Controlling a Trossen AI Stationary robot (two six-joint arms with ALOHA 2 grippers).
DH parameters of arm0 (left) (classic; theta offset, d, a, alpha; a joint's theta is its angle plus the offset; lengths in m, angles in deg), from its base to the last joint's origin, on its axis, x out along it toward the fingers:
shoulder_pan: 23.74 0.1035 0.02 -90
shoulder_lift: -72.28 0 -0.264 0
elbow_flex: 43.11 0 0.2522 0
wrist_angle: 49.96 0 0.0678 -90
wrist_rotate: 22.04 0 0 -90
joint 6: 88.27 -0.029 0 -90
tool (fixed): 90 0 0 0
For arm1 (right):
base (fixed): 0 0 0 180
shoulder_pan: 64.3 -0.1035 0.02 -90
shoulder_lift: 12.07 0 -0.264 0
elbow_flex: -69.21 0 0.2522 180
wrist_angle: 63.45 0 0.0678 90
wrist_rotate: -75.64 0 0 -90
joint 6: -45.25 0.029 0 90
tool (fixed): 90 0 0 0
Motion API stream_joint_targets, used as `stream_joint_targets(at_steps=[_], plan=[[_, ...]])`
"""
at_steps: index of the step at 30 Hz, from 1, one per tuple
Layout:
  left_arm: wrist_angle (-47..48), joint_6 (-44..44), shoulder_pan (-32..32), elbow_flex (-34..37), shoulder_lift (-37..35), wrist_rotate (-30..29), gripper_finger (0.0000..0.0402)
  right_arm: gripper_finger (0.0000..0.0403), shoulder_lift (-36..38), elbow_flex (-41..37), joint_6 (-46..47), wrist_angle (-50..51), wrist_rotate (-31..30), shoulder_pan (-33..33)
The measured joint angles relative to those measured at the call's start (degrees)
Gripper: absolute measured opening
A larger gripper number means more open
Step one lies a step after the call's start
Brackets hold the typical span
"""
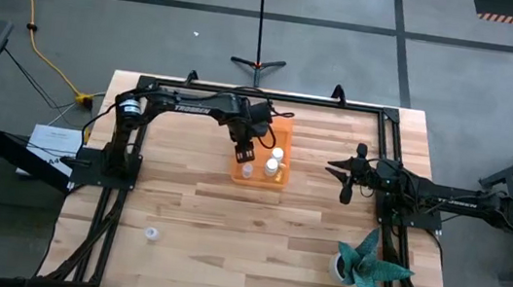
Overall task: Pick and place pill bottles into a basket
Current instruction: Put the white medicine bottle into the orange bin, then put the transparent plastic medicine bottle into the orange bin
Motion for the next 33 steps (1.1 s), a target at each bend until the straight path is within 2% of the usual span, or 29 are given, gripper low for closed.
stream_joint_targets(at_steps=[12,18,22,25,29,33], plan=[[0.2,0.4,0.0,0.0,0.0,0.0,0.0252,0.0078,0.0,0.0,0.0,0.1,0.0,0.0],[11.8,1.2,-0.1,-6.1,0.0,-2.1,0.025,0.0078,0.0,0.0,0.0,0.1,0.0,0.0],[25.3,8.7,-0.8,-12.8,-0.1,-2.0,0.0242,0.0078,0.0,0.0,0.4,0.2,0.0,0.0],[34.2,17.6,-2.6,-16.0,-0.1,-1.4,0.0239,0.0078,0.0,0.0,1.0,0.2,0.0,0.0],[39.9,25.5,-6.9,-16.5,-0.1,-0.3,0.0239,0.0078,0.0,0.0,1.0,0.2,0.0,0.0],[40.6,30.9,-13.0,-15.0,-0.1,0.4,0.0237,0.0078,0.0,0.0,2.7,0.2,0.0,0.0]])
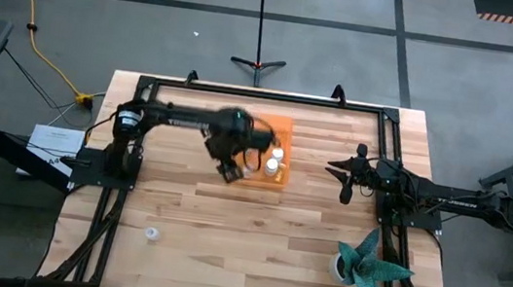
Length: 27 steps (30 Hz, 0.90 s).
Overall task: Pick and place pill bottles into a basket
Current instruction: Put the transparent plastic medicine bottle into the orange bin
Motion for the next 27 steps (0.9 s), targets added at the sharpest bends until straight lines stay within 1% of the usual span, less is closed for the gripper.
stream_joint_targets(at_steps=[3,5,6,9,14,18,20,27], plan=[[0.0,2.7,-4.7,2.1,0.0,1.4,0.0237,0.0078,0.0,0.0,0.2,0.1,0.0,0.0],[-0.1,6.8,-7.5,4.0,0.0,2.5,0.0237,0.0078,0.0,0.0,0.0,0.4,0.0,0.0],[-0.2,9.5,-8.8,5.2,0.0,4.2,0.0237,0.0078,0.0,0.0,0.0,0.5,0.0,0.0],[0.0,16.7,-12.1,9.3,0.0,13.1,0.0237,0.0078,0.0,0.0,0.0,1.0,0.0,0.0],[0.1,25.4,-18.9,15.5,0.0,23.1,0.0237,0.0078,0.0,0.0,-0.2,1.3,0.0,0.0],[0.1,30.8,-24.0,17.9,0.0,30.2,0.0237,0.0078,0.0,0.0,-0.2,1.5,0.0,0.0],[0.0,33.0,-25.9,18.3,0.0,31.0,0.0237,0.0078,0.0,0.0,-0.2,1.5,0.0,0.0],[-0.7,41.9,-31.0,19.4,0.0,30.2,0.0237,0.0078,0.0,0.0,-0.2,1.4,0.0,0.0]])
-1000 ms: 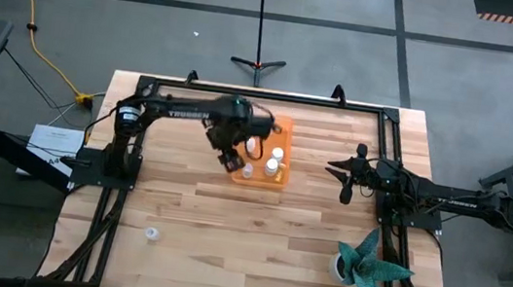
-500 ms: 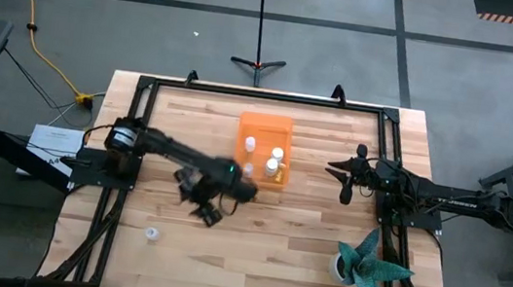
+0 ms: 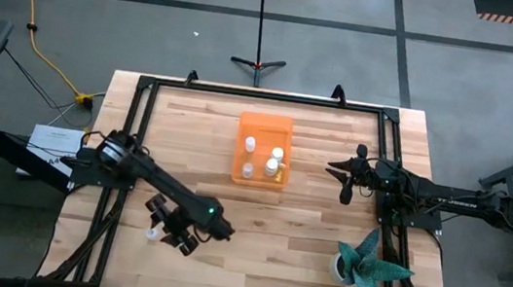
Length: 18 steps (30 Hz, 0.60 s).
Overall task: Pick and place pill bottles into a basket
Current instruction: Put the transparent plastic medicine bottle into the orange bin
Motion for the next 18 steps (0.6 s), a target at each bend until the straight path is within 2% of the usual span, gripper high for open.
stream_joint_targets(at_steps=[5,13,18], plan=[[-3.3,1.3,-2.0,1.3,0.0,-2.2,0.0237,0.0078,0.0,0.0,0.3,0.0,0.0,0.0],[-4.9,5.1,-3.9,6.0,0.0,-0.5,0.0237,0.0078,0.0,0.0,0.4,0.0,0.0,0.0],[-9.1,6.7,-4.1,8.1,0.0,-0.8,0.0237,0.0078,0.0,0.0,0.4,-0.1,0.0,0.0]])
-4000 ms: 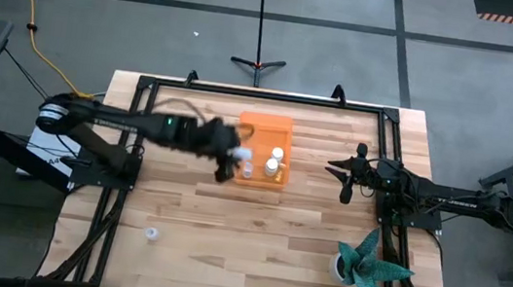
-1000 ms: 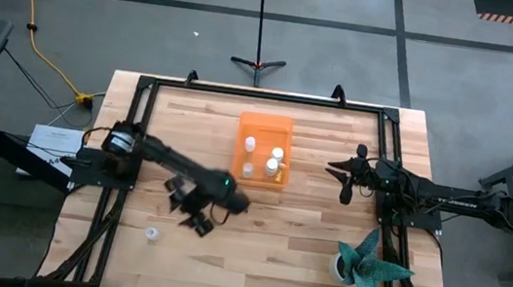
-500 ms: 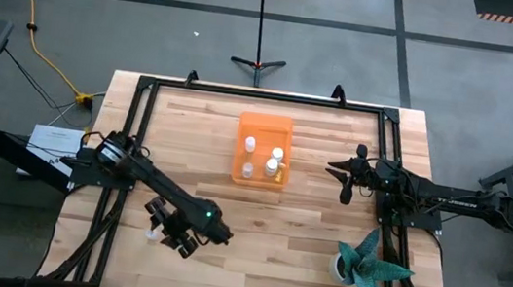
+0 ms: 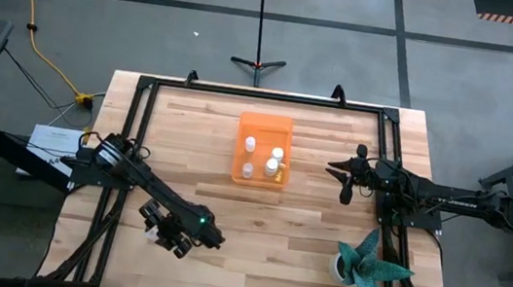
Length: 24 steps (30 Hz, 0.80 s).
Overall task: Pick and place pill bottles into a basket
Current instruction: Put the transparent plastic medicine bottle into the orange bin
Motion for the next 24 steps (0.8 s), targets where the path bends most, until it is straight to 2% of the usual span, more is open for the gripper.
stream_joint_targets(at_steps=[7,16,18,21,24], plan=[[-3.2,1.3,-0.8,3.6,0.1,0.0,0.0237,0.0078,0.0,0.0,-0.2,0.1,0.0,0.0],[-3.7,-0.8,-0.7,3.7,0.0,-1.2,0.0237,0.0078,0.0,0.0,-0.3,-0.1,0.0,0.0],[-3.7,-2.8,-0.2,3.7,0.0,-4.7,0.0237,0.0078,0.0,0.0,-0.4,-0.1,0.0,0.0],[-3.7,-4.6,0.7,3.2,0.0,-15.2,0.0237,0.0078,0.1,0.0,-0.4,-0.2,0.0,0.0],[-3.9,-7.9,1.8,1.5,0.0,-21.0,0.0237,0.0078,0.0,0.0,-0.4,-0.2,0.0,0.0]])
